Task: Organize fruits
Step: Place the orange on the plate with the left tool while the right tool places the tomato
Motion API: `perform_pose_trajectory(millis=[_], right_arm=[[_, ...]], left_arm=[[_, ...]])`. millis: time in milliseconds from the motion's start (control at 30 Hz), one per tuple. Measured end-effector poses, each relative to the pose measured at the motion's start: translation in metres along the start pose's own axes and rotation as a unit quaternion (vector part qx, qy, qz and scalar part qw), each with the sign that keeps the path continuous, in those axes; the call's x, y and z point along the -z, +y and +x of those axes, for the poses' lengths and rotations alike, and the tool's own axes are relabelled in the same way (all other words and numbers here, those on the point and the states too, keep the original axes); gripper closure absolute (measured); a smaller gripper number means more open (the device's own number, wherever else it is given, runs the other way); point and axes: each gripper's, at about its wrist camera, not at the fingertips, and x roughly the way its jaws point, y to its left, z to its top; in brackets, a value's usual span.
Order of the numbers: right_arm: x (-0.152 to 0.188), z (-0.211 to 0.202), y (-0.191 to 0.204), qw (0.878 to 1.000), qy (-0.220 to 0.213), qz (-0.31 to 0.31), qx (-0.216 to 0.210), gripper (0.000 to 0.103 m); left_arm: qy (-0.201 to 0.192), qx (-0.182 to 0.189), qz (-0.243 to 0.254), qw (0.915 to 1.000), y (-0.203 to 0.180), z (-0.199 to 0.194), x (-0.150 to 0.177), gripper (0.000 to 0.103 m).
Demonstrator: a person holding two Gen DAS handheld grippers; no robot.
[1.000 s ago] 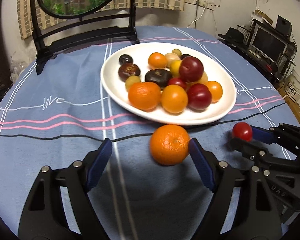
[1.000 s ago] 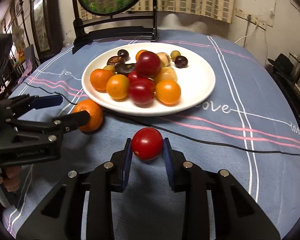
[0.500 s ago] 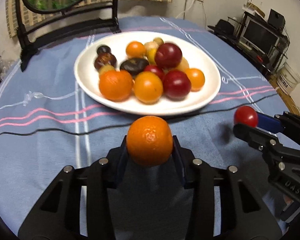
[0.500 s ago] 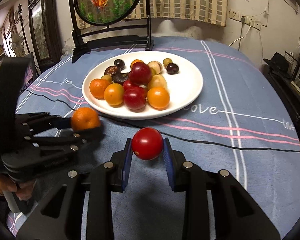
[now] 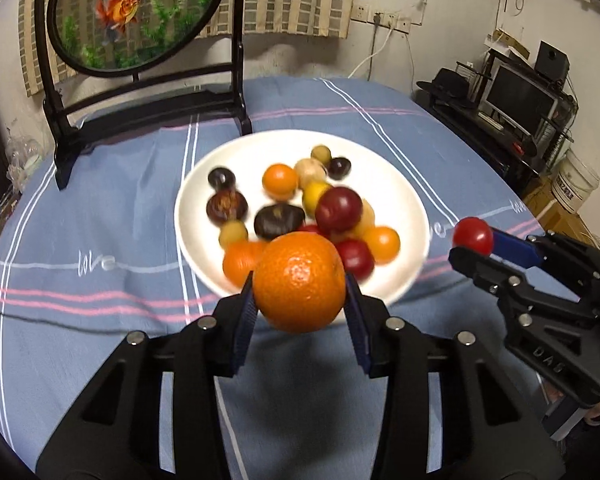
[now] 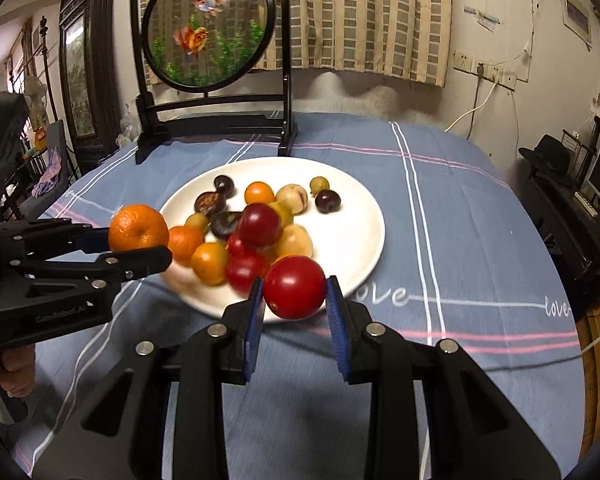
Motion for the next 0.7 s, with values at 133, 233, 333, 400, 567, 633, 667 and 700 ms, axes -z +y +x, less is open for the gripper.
perform_pose_trajectory(millis=[133,233,333,400,567,633,667,700], right_arm=[[-0.01,0.024,-0.007,1.0,0.006,0.004,0.006,0.072],[-0.016,0.046,-0.013,1.0,0.017,0.005,0.013,0.072],[-0.019,0.06,-0.016,1.0,0.023,0.002,0.019,0.072],[-0.02,0.07,-0.017,0.999,0.025,0.003,0.023,0.072],[-0.022,0.084,-0.019,0.999,0.031,0.005,0.025,0.063],[-0.022,0.084,-0.018,0.999,0.031,0.005,0.021,0.063],[-0.022,0.083,-0.018,0.999,0.032,0.005,0.019,0.063],[-0.022,0.082,-0.018,0.999,0.032,0.005,0.018,0.063]], left_arm=[[0.006,-0.009,-0.01,0.9999,0.005,0.017,-0.015,0.061],[0.014,-0.014,-0.02,0.9996,0.01,0.033,-0.023,0.061],[0.02,-0.02,-0.026,0.9992,0.013,0.048,-0.029,0.061],[0.024,-0.023,-0.031,0.999,0.016,0.057,-0.033,0.061],[0.028,-0.031,-0.045,0.9981,0.021,0.075,-0.039,0.057],[0.017,-0.041,-0.044,0.998,0.021,0.074,-0.039,0.037],[0.01,-0.046,-0.041,0.998,0.02,0.072,-0.04,0.035],[0.005,-0.047,-0.038,0.9981,0.019,0.069,-0.04,0.034]])
